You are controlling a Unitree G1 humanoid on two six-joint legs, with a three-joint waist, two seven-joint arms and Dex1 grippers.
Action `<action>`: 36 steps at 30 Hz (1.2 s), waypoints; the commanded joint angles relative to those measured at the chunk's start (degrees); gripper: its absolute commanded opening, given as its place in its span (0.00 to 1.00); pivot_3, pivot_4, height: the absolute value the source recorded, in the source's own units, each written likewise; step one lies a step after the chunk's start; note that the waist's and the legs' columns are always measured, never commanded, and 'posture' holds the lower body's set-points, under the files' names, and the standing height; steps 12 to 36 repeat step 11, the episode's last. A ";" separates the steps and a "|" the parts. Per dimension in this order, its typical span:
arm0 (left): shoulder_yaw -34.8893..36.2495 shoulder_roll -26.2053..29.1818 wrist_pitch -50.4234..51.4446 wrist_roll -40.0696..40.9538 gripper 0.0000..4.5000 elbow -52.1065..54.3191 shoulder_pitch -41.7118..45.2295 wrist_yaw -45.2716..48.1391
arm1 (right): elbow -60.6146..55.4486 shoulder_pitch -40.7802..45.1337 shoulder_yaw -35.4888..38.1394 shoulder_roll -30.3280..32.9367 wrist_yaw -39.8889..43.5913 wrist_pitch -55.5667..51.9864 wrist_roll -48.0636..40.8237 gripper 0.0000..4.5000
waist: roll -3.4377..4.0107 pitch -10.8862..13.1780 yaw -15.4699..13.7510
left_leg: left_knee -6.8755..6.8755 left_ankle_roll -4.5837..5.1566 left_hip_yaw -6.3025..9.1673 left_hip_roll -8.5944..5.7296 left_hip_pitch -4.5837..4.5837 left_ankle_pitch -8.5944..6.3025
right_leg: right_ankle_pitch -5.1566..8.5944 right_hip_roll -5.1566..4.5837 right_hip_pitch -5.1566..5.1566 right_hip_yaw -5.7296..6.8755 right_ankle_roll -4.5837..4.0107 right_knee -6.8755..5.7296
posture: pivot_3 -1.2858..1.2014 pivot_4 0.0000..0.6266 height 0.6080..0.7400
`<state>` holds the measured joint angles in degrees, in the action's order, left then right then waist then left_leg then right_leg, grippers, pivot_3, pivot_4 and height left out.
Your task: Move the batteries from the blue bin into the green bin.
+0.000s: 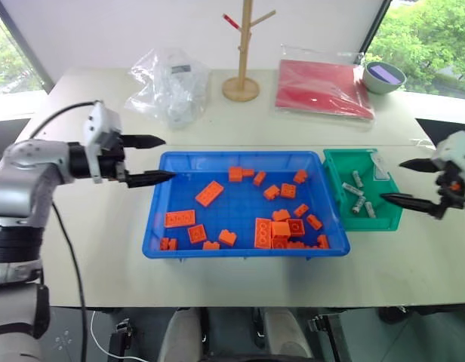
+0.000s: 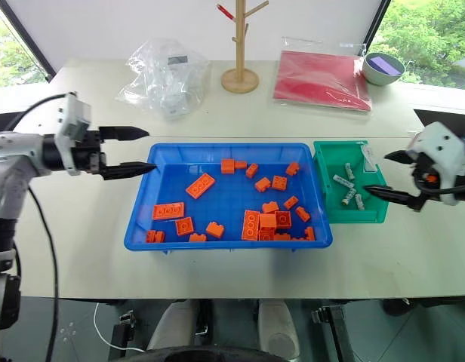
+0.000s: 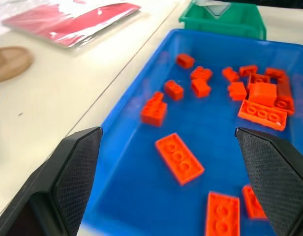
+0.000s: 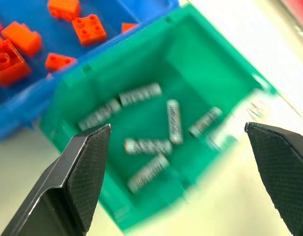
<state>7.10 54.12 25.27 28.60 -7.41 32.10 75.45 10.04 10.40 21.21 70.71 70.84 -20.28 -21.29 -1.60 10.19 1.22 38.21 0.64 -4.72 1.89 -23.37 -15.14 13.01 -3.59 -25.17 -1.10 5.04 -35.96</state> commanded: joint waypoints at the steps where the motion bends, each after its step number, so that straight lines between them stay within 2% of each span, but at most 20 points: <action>1: 3.57 5.06 -4.65 -2.59 1.00 -4.55 -3.45 3.24 | 13.75 2.97 2.05 3.25 3.66 9.64 2.62 0.99 | 0.04 0.00 -0.01 | -0.04 0.00 -0.03 0.01 0.02 0.00 | 0.01 0.00 -0.01 0.00 -0.01 -0.01 | 0.52 0.24 0.97; 4: 3.82 7.33 -7.67 -4.29 1.00 -9.55 -3.86 4.25 | 22.71 5.88 -0.17 3.67 4.86 15.78 4.96 0.99 | 0.05 0.02 -0.12 | -0.05 -0.01 -0.19 0.04 0.02 0.00 | 0.10 -0.02 -0.07 0.01 -0.19 -0.05 | 0.52 0.24 0.97; 8: 4.27 6.84 -8.52 -4.06 1.00 -12.67 -1.47 3.62 | 26.04 9.49 -2.72 1.64 6.48 17.52 5.26 0.99 | 0.05 0.02 -0.22 | -0.02 -0.03 -0.14 0.06 0.00 0.01 | 0.09 -0.08 -0.06 0.02 -0.22 -0.07 | 0.52 0.24 0.97; 11: 3.93 6.74 -9.06 -4.23 1.00 -12.70 -1.34 3.80 | 24.20 10.04 -3.53 -0.38 6.73 17.14 4.42 0.99 | 0.06 0.02 -0.21 | -0.02 -0.03 -0.12 0.06 -0.01 0.01 | 0.08 -0.09 -0.07 0.00 -0.20 -0.07 | 0.52 0.24 0.97; 36: 3.93 6.74 -9.06 -4.23 1.00 -12.70 -1.34 3.80 | 24.20 10.04 -3.53 -0.38 6.73 17.14 4.42 0.99 | 0.06 0.02 -0.21 | -0.02 -0.03 -0.12 0.06 -0.01 0.01 | 0.08 -0.09 -0.07 0.00 -0.20 -0.07 | 0.52 0.24 0.97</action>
